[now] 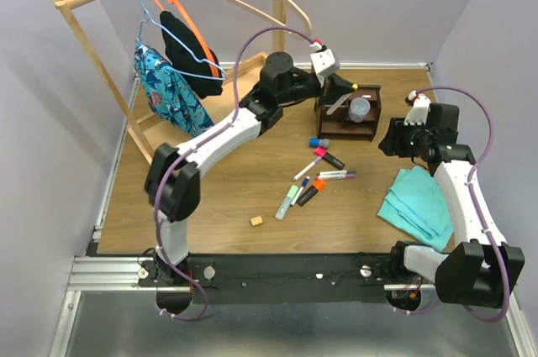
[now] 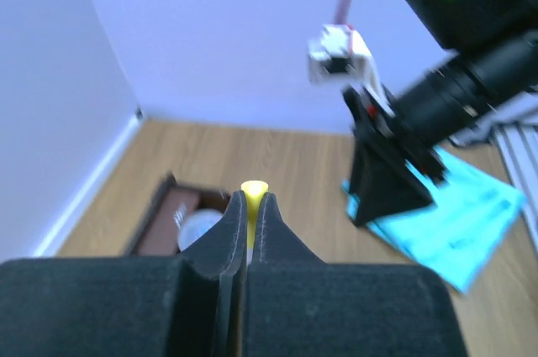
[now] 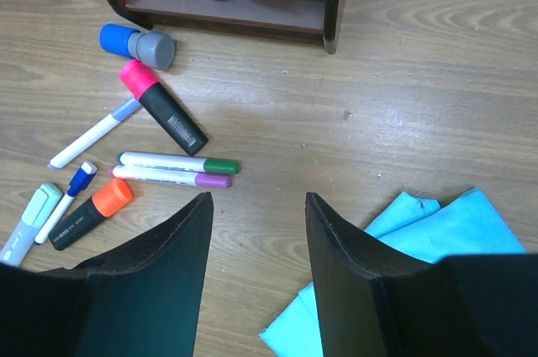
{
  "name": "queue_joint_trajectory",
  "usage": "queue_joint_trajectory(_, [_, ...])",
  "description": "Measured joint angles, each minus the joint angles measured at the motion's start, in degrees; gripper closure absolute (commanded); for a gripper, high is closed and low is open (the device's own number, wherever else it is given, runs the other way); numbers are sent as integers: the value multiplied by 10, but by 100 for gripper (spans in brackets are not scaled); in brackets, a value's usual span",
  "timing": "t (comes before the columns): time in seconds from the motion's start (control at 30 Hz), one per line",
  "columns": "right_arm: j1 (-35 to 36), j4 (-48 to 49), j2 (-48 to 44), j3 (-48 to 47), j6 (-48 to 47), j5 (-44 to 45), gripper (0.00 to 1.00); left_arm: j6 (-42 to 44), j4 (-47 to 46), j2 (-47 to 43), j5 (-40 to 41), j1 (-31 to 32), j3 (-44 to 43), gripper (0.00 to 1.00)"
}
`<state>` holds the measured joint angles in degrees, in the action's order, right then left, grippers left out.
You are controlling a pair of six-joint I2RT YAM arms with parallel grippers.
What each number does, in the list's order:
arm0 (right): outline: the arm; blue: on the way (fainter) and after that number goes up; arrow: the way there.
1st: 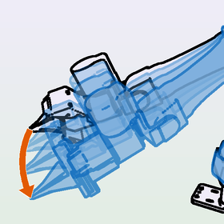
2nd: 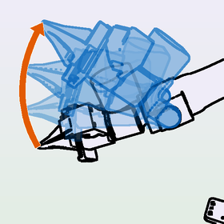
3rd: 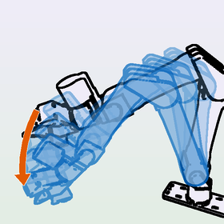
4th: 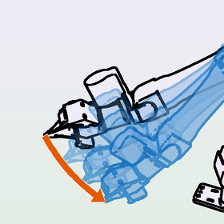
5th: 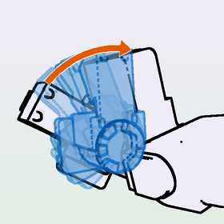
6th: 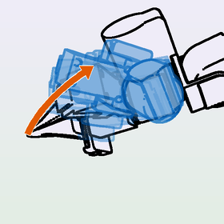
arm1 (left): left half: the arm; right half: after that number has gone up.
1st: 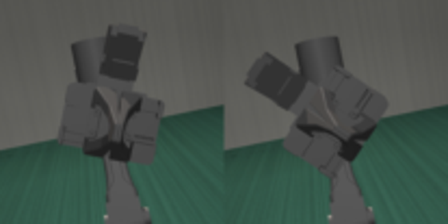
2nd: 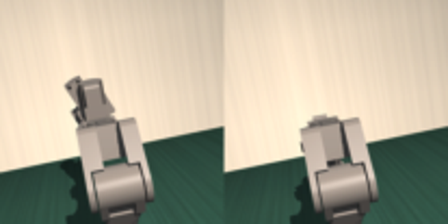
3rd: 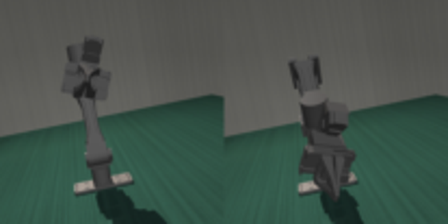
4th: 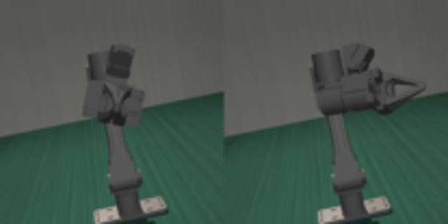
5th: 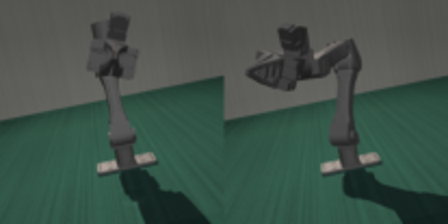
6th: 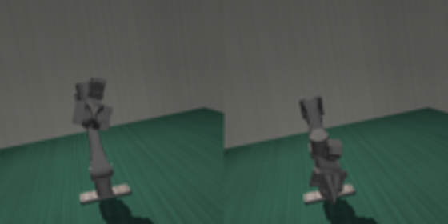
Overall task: Sort the stationery into containers
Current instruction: Place the pen in the storage box.
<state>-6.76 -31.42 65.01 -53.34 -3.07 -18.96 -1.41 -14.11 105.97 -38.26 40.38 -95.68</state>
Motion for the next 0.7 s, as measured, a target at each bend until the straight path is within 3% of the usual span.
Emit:
queue_joint_trajectory(0.07, [0,0,1,0,0,0,44,-20,-86,52,-2,-2,-24,100])
queue_joint_trajectory(0.17, [-1,1,3,0,0,0,44,-27,-142,125,8,-3,-67,100])
queue_joint_trajectory(0.37, [-8,0,5,0,0,0,44,-22,-159,220,38,-10,-144,100])
queue_joint_trajectory(0.7, [-19,0,6,0,-1,0,44,-8,-183,251,55,-28,-190,100])
